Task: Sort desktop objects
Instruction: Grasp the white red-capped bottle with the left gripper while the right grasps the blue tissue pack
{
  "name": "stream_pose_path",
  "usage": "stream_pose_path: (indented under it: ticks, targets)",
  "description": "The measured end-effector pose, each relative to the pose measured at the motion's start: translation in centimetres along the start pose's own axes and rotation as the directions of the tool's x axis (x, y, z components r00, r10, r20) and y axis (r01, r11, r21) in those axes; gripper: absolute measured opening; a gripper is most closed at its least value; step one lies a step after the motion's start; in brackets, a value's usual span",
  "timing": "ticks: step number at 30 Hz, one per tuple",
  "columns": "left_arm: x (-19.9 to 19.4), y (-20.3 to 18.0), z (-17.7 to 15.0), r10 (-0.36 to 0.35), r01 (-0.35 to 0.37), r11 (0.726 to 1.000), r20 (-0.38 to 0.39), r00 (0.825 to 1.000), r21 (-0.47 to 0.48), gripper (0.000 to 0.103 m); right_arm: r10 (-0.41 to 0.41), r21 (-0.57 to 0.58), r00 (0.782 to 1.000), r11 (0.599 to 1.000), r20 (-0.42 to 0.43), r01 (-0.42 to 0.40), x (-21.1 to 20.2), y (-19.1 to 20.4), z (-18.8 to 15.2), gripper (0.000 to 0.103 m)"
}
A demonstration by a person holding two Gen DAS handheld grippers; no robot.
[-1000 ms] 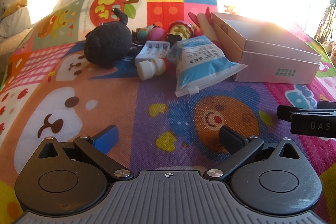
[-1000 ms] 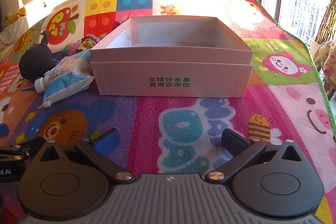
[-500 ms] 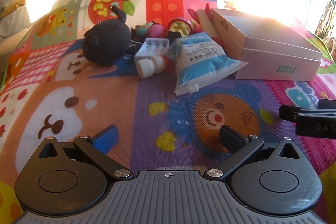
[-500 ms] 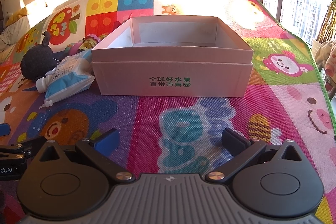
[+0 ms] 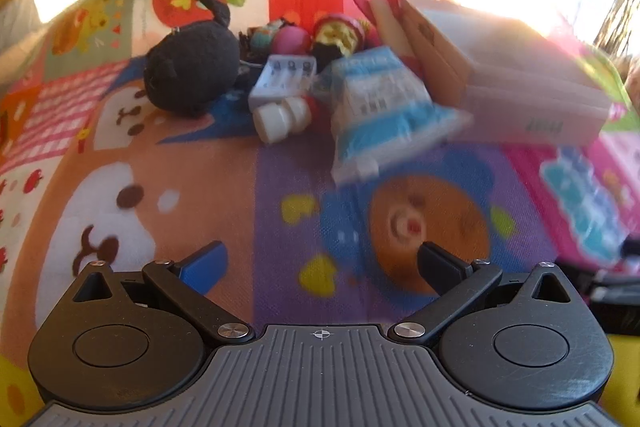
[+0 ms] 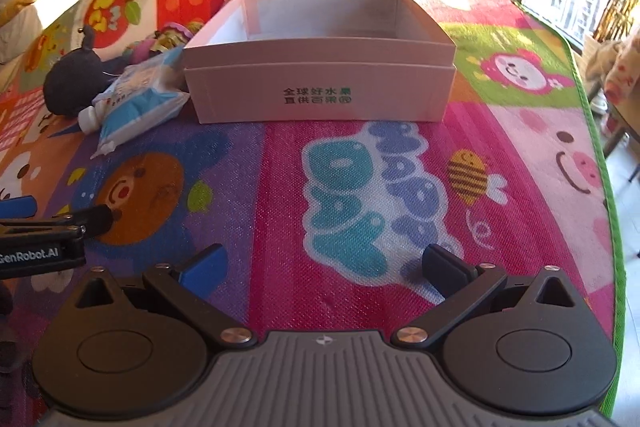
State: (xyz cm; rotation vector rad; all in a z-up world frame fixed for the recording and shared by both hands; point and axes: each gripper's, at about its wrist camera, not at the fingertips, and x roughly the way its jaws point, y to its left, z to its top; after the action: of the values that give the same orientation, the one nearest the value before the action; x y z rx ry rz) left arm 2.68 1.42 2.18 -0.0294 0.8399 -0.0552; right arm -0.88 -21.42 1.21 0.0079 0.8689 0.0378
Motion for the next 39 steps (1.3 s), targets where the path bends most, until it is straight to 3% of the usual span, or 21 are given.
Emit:
stream_pose_path:
  ticks: [2,5,6,7,9,11,14,16,21,23,26,28,31,35,39]
  targets:
    - [-0.3,1.6,1.7,0.013,-0.01,0.997,0.049,0.999,-0.074,0.103,-0.006,0.006,1.0,1.0,-0.027,0.006,0.2,0.1,0.4,0.103]
    - [1.3,4.3,4.4,0.006,-0.007,0.976,-0.006,1.0,-0.217,0.103,-0.003,0.003,0.999,1.0,-0.05,0.003,0.4,0.1,0.8,0.103]
    - [2.0,4.9,5.2,-0.013,0.007,0.966,-0.024,1.0,-0.26,0.099,-0.002,0.031,0.999,1.0,-0.045,0.004,0.3,-0.1,0.8,0.103]
    - [2.8,5.2,5.8,-0.028,0.015,0.958,-0.042,0.999,-0.286,0.085,-0.003,0.082,0.999,0.997,-0.033,0.006,0.2,-0.3,0.7,0.103]
    - [4.5,5.0,7.1,-0.047,0.02,0.959,-0.088,0.995,-0.282,0.07,-0.006,0.141,0.999,0.99,-0.054,0.013,0.3,-0.7,1.2,0.103]
    - [5.3,4.2,8.0,-0.018,0.0,0.969,-0.071,0.997,-0.245,0.072,-0.059,0.085,0.99,0.994,-0.127,0.07,1.2,0.4,2.2,0.103]
    - [6.1,3.3,8.8,0.014,-0.027,0.98,-0.069,0.997,-0.195,0.07,-0.092,0.101,0.986,0.989,-0.14,0.106,1.7,1.2,2.5,0.103]
    - [6.7,3.2,8.9,0.044,-0.057,0.986,-0.086,0.995,-0.156,0.052,-0.09,0.093,0.985,0.99,-0.149,0.104,1.7,1.0,2.5,0.103]
    - [3.7,5.1,7.6,0.024,-0.031,0.994,-0.069,0.997,-0.108,0.051,-0.079,0.022,0.97,0.996,-0.232,0.086,2.0,1.4,4.5,0.103]
    - [2.0,5.6,6.4,0.008,-0.013,0.998,-0.081,0.997,-0.066,0.051,-0.111,-0.065,0.981,0.993,-0.161,0.102,1.0,3.0,5.3,0.103]
    - [-0.5,6.0,3.9,-0.051,0.052,0.999,-0.106,0.993,0.002,0.051,-0.118,-0.272,0.989,0.952,0.084,0.137,-1.9,7.2,6.4,0.101]
    - [-1.8,6.0,2.2,-0.07,0.076,0.996,-0.124,0.99,0.052,0.052,-0.048,-0.364,0.979,0.924,0.2,0.12,-3.2,10.2,7.5,0.086]
    - [-2.7,6.1,0.2,-0.059,0.073,0.993,-0.144,0.988,0.092,0.052,0.045,-0.407,0.975,0.912,0.217,0.049,-2.3,14.2,10.4,0.072]
    - [-3.1,7.0,-1.0,-0.066,0.072,0.997,-0.15,0.986,0.034,0.052,-0.024,-0.47,0.98,0.875,0.2,0.117,2.7,19.2,12.6,0.071]
    - [-3.3,7.7,-1.0,-0.07,0.07,0.998,-0.136,0.988,-0.001,0.057,-0.089,-0.506,0.984,0.848,0.155,0.157,6.9,21.0,12.7,0.071]
